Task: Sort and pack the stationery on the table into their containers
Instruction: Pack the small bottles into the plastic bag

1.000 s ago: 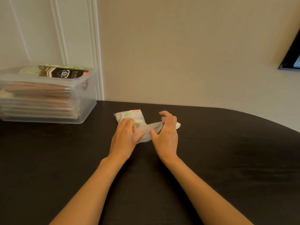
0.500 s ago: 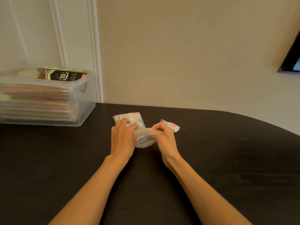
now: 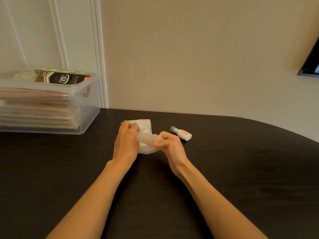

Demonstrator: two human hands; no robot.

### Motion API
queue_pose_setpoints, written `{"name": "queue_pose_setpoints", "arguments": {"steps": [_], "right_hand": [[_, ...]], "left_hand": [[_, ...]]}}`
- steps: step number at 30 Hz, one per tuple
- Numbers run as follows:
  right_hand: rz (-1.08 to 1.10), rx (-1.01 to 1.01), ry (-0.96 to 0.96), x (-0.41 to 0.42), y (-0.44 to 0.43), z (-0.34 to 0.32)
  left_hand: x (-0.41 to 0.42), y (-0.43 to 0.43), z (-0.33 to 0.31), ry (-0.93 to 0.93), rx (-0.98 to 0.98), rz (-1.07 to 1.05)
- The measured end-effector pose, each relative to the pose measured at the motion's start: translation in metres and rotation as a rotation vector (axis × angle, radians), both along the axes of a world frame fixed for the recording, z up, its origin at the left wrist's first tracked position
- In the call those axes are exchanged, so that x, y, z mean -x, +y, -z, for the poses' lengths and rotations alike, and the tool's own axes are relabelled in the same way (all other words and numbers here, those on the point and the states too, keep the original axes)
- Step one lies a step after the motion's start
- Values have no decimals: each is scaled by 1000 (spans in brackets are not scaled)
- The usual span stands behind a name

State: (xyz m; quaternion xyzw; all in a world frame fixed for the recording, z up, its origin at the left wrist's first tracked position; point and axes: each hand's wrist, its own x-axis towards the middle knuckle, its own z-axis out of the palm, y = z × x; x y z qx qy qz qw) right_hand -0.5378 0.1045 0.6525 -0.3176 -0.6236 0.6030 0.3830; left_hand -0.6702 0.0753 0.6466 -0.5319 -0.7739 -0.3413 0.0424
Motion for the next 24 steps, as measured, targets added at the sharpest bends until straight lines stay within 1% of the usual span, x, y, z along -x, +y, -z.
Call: {"name": "queue_pose_setpoints", "arguments": {"steps": [4,7,10,14,17,20,22,23,24], "right_hand": [[-31,17,-25,0,3,0],[-34,-3,-38,0,2,-1],[-38,-49,-97,2,4,-2],[-32,-53,-98,0,13,0],[-72,-21,-97,0,17,3],[-100,-39,-126,0,17,2],[-80,-23,-71,-3,17,-2],[-43,5,2,-6,20,-5],[37,11,65,-10,25,-7]], "left_hand": [[-1,0,-2,-87,-56,-66],[-1,0,-2,-147,-73,-56],[2,4,0,-192,-60,-51],[6,11,0,-208,-39,-9],[5,16,-1,-226,-30,-33],[2,23,-1,-252,-55,-68],[1,26,1,-278,-82,-81],[2,29,3,-310,-95,-80],[3,30,3,-356,-102,-77]]}}
